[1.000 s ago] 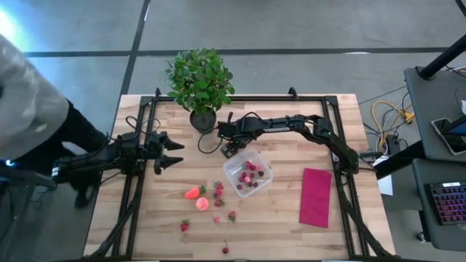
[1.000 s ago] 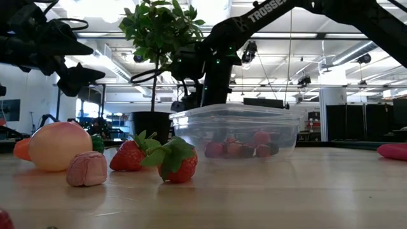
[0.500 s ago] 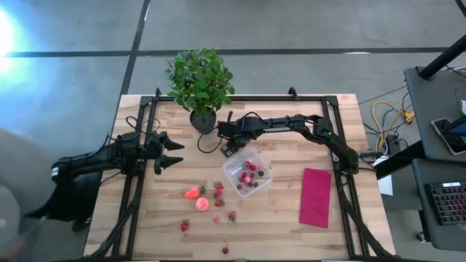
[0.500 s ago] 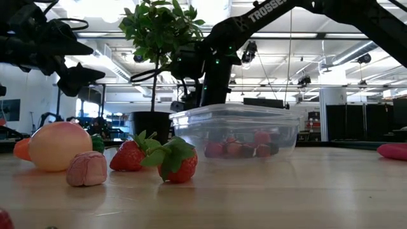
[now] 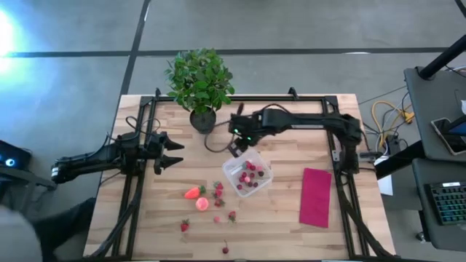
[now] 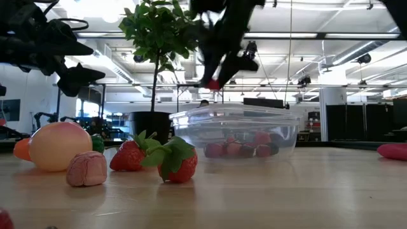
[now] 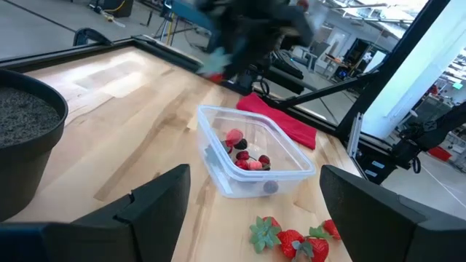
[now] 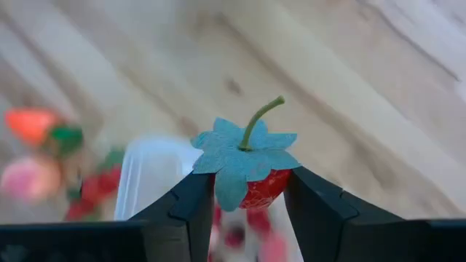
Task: Pick and placing Produce into tupperware
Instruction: Put the red strawberry into the transparent bin, then put the red cherry into the transparent bin
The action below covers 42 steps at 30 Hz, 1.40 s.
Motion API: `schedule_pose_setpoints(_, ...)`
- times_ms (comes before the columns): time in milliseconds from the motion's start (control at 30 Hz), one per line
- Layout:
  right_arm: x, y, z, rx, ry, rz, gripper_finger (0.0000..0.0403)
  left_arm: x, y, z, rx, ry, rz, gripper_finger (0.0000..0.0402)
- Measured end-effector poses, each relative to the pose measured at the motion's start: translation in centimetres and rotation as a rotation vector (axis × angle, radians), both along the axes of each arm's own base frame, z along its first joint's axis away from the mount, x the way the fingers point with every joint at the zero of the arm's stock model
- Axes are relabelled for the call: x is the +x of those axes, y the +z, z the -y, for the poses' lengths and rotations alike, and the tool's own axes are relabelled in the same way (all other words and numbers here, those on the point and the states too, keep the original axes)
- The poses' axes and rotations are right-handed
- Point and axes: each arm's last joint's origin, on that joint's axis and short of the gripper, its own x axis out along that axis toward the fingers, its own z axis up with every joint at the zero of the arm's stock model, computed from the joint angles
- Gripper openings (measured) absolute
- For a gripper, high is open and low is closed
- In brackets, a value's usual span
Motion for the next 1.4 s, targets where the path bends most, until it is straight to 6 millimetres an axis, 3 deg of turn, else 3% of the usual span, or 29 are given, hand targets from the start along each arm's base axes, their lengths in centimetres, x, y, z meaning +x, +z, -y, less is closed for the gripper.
schedule_pose_setpoints(67,-1.2,1.0,-1.5,0.015,0.005,-0.039,0.0142,0.0,0.0,0.0,0.0,0.0,0.001,0.0293)
schedule_pose_setpoints(200,-2.3,1.1,-4.5,0.054,-0.031,-0.119,0.0142,0.0,0.0,0.0,0.0,0.0,0.001,0.0293)
schedule_pose_setpoints(433,-0.8,-2.1,-8.9,0.067,-0.11,-0.166,0.0155,0.0,0.1,0.0,0.001,0.0,0.005,0.0293)
schedule_pose_setpoints(700,-0.4,-3.3,-9.4,0.022,-0.211,-0.184,0.0211,0.0,0.0,0.0,0.001,0.0,0.004,0.0293)
schedule_pose_setpoints(900,-0.8,-2.5,-9.4,-0.047,-0.237,-0.147,0.0262,0.0,0.0,0.0,-0.001,0.0,0.004,0.0293)
schedule_pose_setpoints(1033,-1.1,-1.0,-9.6,-0.072,-0.143,-0.09,0.0281,0.0,0.0,0.0,-0.016,0.002,0.004,0.0293)
schedule_pose_setpoints(1100,-0.9,-0.2,-10.2,-0.067,-0.034,-0.037,0.0284,0.0,0.0,0.0,-0.121,0.018,0.008,0.0293)
schedule_pose_setpoints(1267,-0.7,0.9,-11.5,-0.115,0.166,0.051,0.0285,0.0,0.0,0.0,-0.618,0.101,0.024,0.0293)
schedule_pose_setpoints(1400,-0.7,1.0,-11.2,-0.136,0.207,0.047,0.0285,0.0,0.0,0.0,-0.69,0.114,0.025,0.0293)
